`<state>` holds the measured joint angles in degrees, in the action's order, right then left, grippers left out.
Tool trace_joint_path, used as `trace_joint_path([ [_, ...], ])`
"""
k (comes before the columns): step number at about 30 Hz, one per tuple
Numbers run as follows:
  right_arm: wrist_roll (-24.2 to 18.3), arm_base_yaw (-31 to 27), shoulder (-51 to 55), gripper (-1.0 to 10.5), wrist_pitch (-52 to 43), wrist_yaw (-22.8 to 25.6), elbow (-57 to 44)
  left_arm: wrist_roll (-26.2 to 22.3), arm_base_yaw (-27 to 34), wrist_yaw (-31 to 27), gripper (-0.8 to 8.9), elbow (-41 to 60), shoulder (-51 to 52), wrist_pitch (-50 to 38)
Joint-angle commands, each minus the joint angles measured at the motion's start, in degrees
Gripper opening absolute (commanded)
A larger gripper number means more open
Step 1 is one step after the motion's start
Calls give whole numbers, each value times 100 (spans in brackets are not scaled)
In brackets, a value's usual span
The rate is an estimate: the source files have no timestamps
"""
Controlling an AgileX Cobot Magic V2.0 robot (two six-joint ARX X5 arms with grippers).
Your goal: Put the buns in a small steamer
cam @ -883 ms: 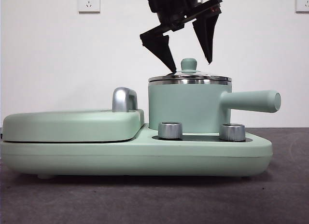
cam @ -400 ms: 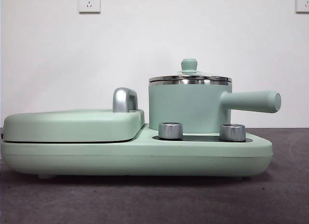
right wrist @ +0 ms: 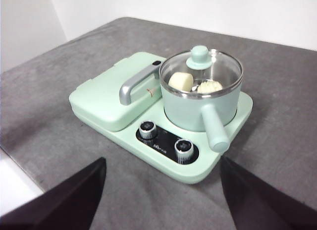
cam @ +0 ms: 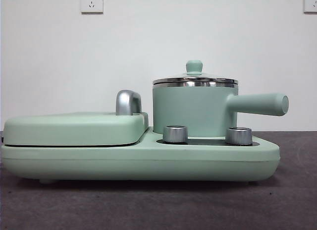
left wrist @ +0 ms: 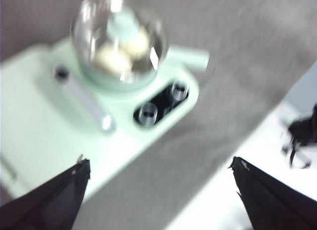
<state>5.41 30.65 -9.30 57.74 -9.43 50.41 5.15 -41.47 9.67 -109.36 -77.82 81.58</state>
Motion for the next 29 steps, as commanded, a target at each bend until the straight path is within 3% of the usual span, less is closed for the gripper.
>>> trace_joint_path([
  [1, 59, 31, 4, 366, -87, -24, 39, -52, -26, -70, 468, 1021, 597, 177],
  [12, 57, 28, 4, 365, -114, -20, 37, 804, -11, -94, 465, 4760, 3801, -2942],
  [18, 61, 28, 4, 365, -114, -17, 37, 1080, -11, -400, 464, 5799, 4940, -3174],
  [19, 63, 28, 4, 365, -111, -17, 37, 1104, -11, -411, 441, 5880, 5062, -3169],
  [20, 79, 28, 4, 364, -107, -20, 37, 1102, -11, -411, 358, 5921, 5154, -3145],
  [21, 129, 28, 4, 325, -96, -59, 37, 1097, -11, -411, 165, 5932, 5239, -3102],
  [22, 118, 28, 4, 131, -79, -131, 37, 1084, -11, -411, -19, 5932, 5289, -3086],
  [23, 87, 28, 4, -31, -74, -144, 37, 1093, -11, -415, 32, 5932, 5329, -3086],
  [24, 59, 31, 4, 30, -76, -114, 37, 1088, -11, -415, 2, 5932, 5355, -3086],
  [29, 46, 26, 7, 19, -109, -114, 37, 1086, -11, -415, 7, 5930, 5359, -3084],
])
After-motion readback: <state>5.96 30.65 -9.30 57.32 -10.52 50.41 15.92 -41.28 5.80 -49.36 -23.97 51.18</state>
